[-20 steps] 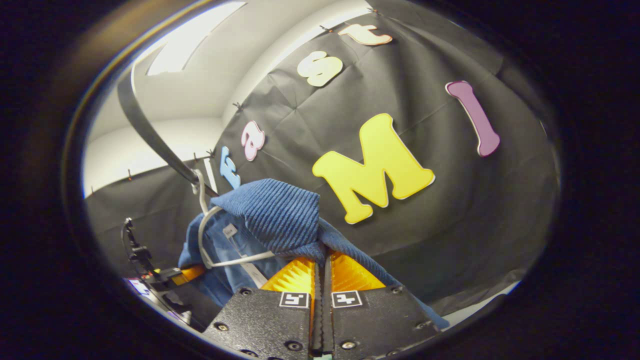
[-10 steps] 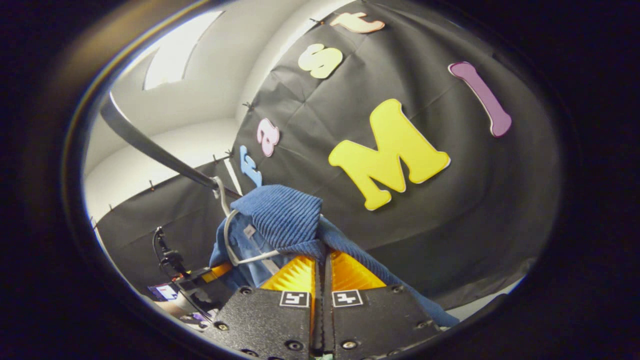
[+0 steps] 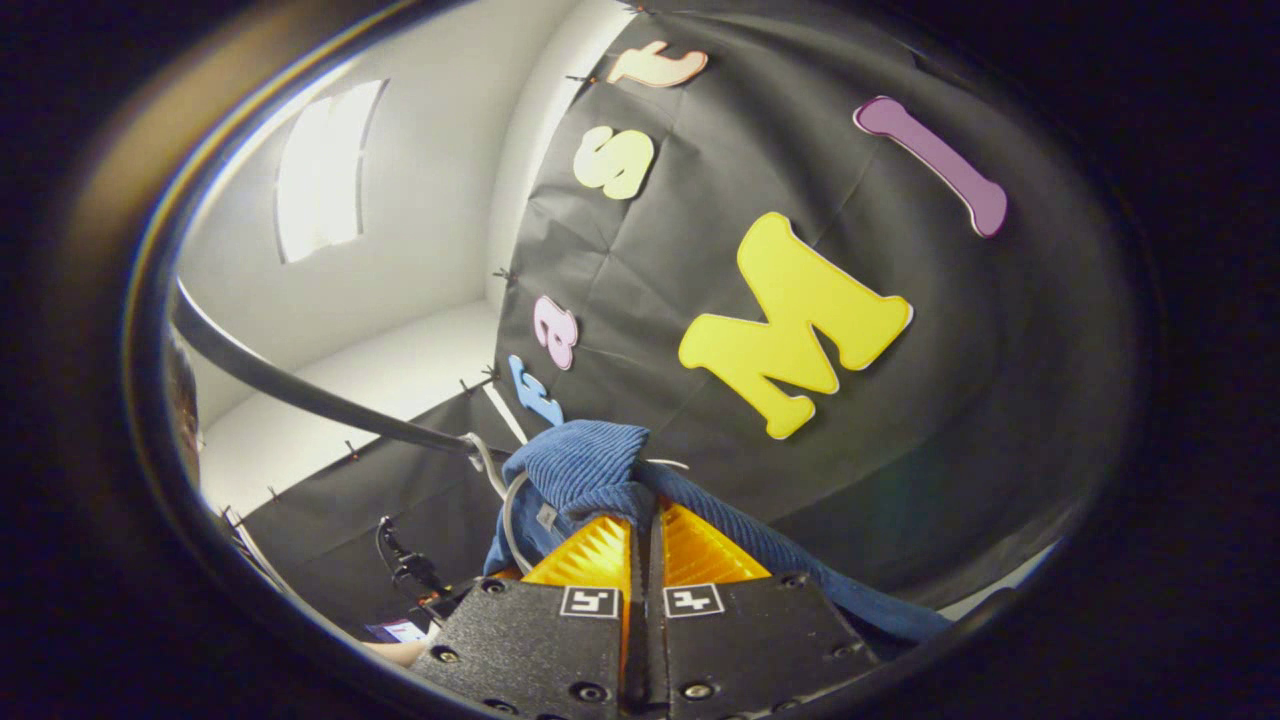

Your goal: Grasp the clothes on the hanger with both hands and then place them into the laundry hamper below.

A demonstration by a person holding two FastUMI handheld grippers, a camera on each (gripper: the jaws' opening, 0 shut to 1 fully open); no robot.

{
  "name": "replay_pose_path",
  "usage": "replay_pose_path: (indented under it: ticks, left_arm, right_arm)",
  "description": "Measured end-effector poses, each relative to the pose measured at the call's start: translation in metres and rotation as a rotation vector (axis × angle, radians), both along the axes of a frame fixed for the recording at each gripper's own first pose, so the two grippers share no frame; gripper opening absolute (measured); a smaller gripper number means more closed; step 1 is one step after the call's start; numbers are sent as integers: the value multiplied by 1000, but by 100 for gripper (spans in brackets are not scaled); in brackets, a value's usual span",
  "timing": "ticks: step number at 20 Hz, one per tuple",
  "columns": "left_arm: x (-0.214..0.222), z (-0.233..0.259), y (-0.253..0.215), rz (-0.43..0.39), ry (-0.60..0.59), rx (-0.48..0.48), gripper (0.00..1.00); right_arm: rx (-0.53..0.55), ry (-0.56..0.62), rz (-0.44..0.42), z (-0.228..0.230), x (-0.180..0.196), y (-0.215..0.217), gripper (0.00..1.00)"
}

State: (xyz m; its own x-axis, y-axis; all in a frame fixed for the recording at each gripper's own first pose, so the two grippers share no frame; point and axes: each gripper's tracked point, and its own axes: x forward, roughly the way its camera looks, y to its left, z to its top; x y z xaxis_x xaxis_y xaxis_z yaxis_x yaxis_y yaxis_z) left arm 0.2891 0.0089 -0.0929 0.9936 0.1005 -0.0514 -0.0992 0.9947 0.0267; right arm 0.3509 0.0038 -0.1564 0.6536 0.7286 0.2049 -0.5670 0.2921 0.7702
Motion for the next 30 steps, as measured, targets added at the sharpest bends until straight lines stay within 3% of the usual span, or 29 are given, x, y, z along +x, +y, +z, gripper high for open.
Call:
replay_pose_path:
  ticks: [1, 2, 3, 5, 6, 8, 9, 11, 13, 14, 18, 20, 22, 24, 27, 30]
  left_arm:
    - [2, 1, 1, 2, 2, -2, 1]
    - [4, 0, 3, 2, 3, -4, 5]
    - [5, 1, 2, -4, 6, -10, 1]
    - [11, 1, 0, -16, 7, -16, 1]
    - [13, 4, -2, -22, 3, -13, 5]
    - [15, 11, -2, -23, -14, -4, 5]
    - [15, 12, -1, -26, -15, -6, 1]
    - [18, 11, 1, -27, -7, -24, 1]
    - [17, 8, 6, -21, -6, -15, 5]
    - [18, 6, 8, -19, -3, -11, 1]
    - [24, 8, 8, -19, -16, -17, 5]
    - [25, 13, 7, -19, -25, -12, 5]
    - [31, 14, 8, -20, -27, -27, 5]
    - [34, 14, 7, -31, -26, -51, 1]
    - [45, 10, 1, -48, -17, -38, 0]
    - [48, 0, 3, -53, 8, -62, 1]
  right_arm:
    - [-5, 5, 22, 1, 0, 4, 3]
    - [-15, 4, 12, 2, 3, 3, 3]
    - [-11, 0, 15, 4, 7, 3, 3]
    - [2, -2, -5, 11, 12, -5, 4]
    - [-16, -7, -3, 13, 15, -6, 3]
    - [-7, -4, 3, 17, 14, -12, 3]
    - [-12, 6, 6, 14, 15, -15, 3]
    - [-72, 40, 2, 3, 17, -10, 3]
    - [-133, 5, 21, -6, 4, -6, 3]
    - [-110, -2, 42, -4, -2, -4, 4]
    - [-94, -29, 55, -2, -9, 3, 3]
    - [-93, -29, 27, 1, -8, -4, 3]
    - [9, -41, 20, 21, -9, -16, 3]
    - [66, -16, -56, 36, 10, -36, 3]
    - [-14, 64, -120, 6, 42, -32, 3]
    - [6, 117, -122, -6, 58, -20, 4]
